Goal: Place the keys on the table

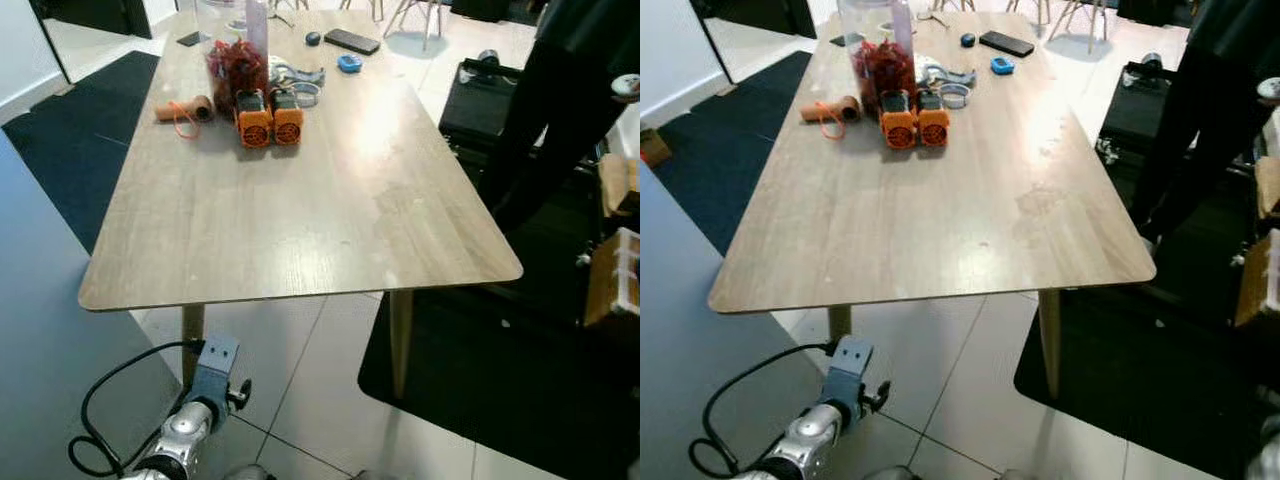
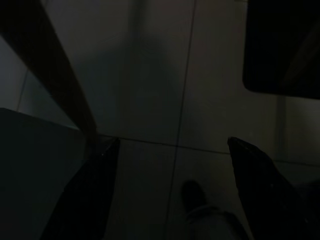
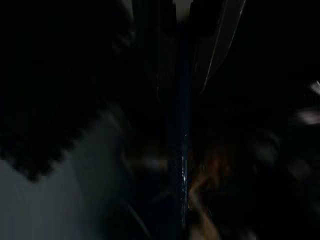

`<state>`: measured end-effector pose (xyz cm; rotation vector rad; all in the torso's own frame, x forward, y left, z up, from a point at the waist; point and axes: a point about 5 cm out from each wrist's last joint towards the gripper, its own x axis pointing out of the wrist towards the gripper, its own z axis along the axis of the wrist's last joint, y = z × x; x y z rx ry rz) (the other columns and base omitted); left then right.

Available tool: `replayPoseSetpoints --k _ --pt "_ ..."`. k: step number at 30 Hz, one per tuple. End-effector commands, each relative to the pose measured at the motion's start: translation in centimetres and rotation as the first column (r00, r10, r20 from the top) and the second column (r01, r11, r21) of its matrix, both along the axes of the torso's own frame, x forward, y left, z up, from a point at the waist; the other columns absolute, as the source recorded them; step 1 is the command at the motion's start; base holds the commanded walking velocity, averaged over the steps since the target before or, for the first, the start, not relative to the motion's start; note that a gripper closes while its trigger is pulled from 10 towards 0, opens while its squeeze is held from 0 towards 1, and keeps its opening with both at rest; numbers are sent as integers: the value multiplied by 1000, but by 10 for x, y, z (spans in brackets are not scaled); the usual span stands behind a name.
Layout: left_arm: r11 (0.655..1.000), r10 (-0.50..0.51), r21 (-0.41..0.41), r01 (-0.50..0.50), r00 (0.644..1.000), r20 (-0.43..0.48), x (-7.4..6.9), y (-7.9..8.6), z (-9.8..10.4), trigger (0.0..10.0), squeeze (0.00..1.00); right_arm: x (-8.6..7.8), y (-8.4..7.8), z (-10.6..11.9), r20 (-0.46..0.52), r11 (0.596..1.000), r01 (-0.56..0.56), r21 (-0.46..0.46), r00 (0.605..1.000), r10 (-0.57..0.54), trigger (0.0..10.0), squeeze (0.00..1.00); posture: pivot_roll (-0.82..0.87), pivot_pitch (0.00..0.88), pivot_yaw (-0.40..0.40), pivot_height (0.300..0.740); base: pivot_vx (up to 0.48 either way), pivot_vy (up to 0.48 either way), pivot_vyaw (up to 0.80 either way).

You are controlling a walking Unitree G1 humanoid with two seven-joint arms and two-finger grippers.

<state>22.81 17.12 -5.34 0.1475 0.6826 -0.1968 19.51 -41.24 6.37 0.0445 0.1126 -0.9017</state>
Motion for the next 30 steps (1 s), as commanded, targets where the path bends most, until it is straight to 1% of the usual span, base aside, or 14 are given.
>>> replayPoseSetpoints --k 1,7,8,11,14,15,17,18,20,21,23,25,27,30 --pt "1000 -9 13 9 1000 -14 -5 3 -3 10000 0 16 -6 24 97 1000 -25 -17 995 27 10000 0 75 51 -13 740 0 0 0" --pt "1000 -11 13 11 1000 -12 -4 3 -2 10000 0 67 10 64 190 972 -230 -48 953 235 10000 0 79 46 -14 740 0 0 0" --pt "1000 -11 13 11 1000 -11 -4 4 -2 10000 0 98 36 79 184 908 -412 -75 889 419 10000 0 79 46 -13 740 0 0 0" --pt "1000 -11 13 11 1000 -11 -4 4 -2 10000 0 108 47 84 177 876 -475 -86 858 483 10000 0 79 46 -13 740 0 0 0" --pt "1000 -11 12 11 1000 -10 -3 4 -1 10000 0 144 108 92 146 679 -729 -80 666 732 10000 0 80 49 -12 740 0 0 0" --pt "1000 -11 12 11 1000 -10 -3 4 -1 10000 0 144 108 92 146 679 -729 -80 666 732 10000 0 80 49 -12 740 0 0 0" --pt "1000 -11 10 11 1000 -8 -3 4 -1 10000 0 157 147 93 116 521 -850 -74 511 851 10000 0 81 51 -13 740 0 0 0" --pt "1000 -11 10 11 1000 -8 -3 4 -1 10000 0 157 147 93 116 521 -850 -74 511 851 10000 0 81 51 -13 740 0 0 0" --pt "1000 -9 8 9 1000 -7 -2 4 -1 10000 0 161 172 94 96 394 -917 -69 387 917 10000 0 83 50 -14 740 0 0 0" --pt "1000 -9 8 9 1000 -7 -2 4 -1 10000 0 161 172 94 96 394 -917 -69 387 917 10000 0 83 50 -14 740 0 0 0" --pt "1000 -8 7 8 1000 -7 -2 4 -1 10000 0 161 192 94 88 294 -954 -55 289 953 10000 0 82 51 -14 740 0 0 0" --pt "1000 -8 7 8 1000 -7 -2 4 -1 10000 0 161 192 94 88 294 -954 -55 289 953 10000 0 82 51 -14 740 0 0 0" --pt "1000 -7 6 7 1000 -7 -2 4 -1 10000 0 160 200 92 69 240 -970 -47 237 969 10000 0 82 50 -15 740 0 0 0" --pt "1000 -7 2 7 1000 -6 -2 4 -1 10000 0 151 217 77 -25 103 -995 14 103 994 10000 0 80 51 -16 740 0 0 0"
